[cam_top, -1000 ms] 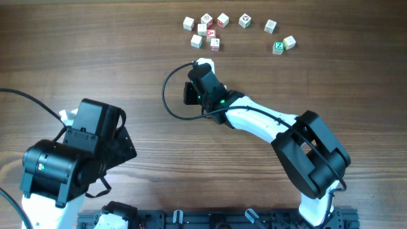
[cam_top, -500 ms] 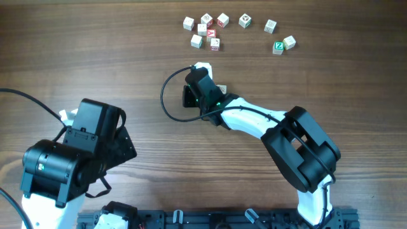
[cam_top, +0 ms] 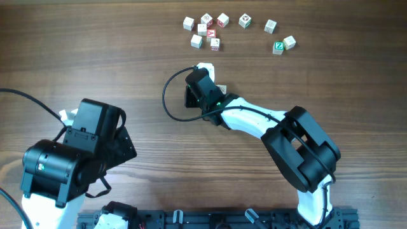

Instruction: Form a horizontal line

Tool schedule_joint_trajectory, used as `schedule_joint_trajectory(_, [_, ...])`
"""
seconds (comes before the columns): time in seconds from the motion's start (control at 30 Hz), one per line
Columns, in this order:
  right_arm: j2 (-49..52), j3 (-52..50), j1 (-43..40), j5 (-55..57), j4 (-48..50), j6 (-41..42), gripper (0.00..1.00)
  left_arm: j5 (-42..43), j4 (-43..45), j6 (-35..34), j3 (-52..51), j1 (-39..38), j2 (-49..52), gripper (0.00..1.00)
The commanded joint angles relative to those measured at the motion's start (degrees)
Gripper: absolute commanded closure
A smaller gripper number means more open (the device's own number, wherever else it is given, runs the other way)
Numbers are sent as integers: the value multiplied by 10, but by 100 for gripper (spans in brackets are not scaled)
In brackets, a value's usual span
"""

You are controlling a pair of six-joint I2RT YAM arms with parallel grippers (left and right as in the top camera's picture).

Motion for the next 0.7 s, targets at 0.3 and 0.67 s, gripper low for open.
schedule_joint_trajectory(0.3, [10,8,2,18,-8,-6,95,-9,0,-10,-2,3,2,0])
schedule_joint_trajectory(0.67, [10,8,2,27,-14,-6,95,-9,0,-10,-2,3,2,0])
